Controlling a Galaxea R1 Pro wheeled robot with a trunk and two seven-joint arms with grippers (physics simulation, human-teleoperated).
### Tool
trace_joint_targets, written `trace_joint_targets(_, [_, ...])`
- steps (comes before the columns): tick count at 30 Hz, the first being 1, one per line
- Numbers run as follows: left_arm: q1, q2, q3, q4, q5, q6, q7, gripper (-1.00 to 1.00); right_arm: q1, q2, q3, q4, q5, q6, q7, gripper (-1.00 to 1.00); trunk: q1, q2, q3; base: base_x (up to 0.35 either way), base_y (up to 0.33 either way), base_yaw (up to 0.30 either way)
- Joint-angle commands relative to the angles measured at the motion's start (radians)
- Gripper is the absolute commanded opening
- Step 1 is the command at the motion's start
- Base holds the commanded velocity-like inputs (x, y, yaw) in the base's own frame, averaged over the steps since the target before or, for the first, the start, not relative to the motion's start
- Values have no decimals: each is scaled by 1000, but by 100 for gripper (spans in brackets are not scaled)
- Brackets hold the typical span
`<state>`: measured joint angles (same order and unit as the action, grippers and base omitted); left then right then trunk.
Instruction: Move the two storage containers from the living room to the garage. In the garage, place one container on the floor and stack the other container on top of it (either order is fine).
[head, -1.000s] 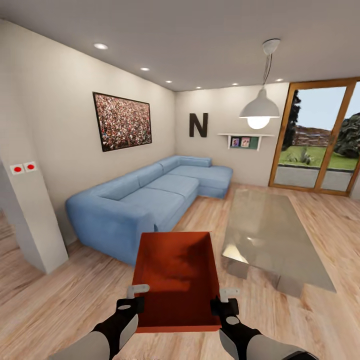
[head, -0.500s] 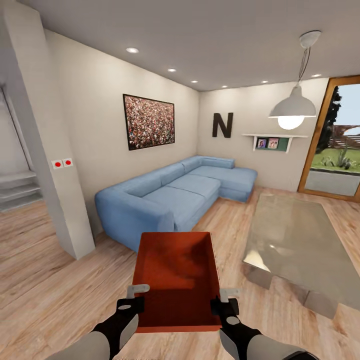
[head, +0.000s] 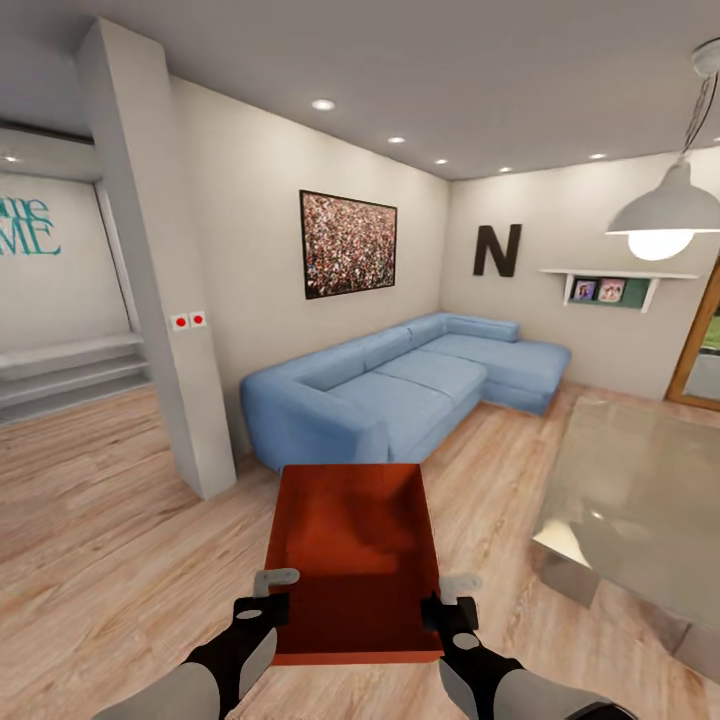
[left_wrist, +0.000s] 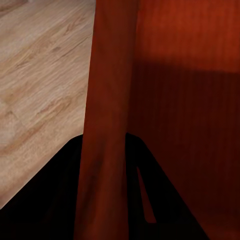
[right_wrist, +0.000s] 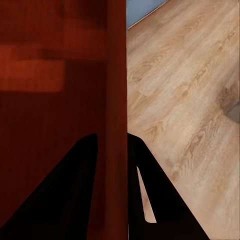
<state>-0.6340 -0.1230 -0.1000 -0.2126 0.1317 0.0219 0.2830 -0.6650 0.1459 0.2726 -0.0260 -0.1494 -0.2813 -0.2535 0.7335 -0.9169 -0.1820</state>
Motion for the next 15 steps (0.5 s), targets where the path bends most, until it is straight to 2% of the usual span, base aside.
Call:
trace_joint_targets(1, [-1, 19, 11, -1, 5, 3, 9, -100, -1, 0, 5, 0, -13, -7, 0, -100, 0, -1, -1, 0, 0, 300])
trace_joint_targets(15, [-1, 19, 11, -1, 5, 3, 9, -100, -1, -1, 5, 0, -13, -7, 0, -100, 0, -1, -1, 0, 0, 300])
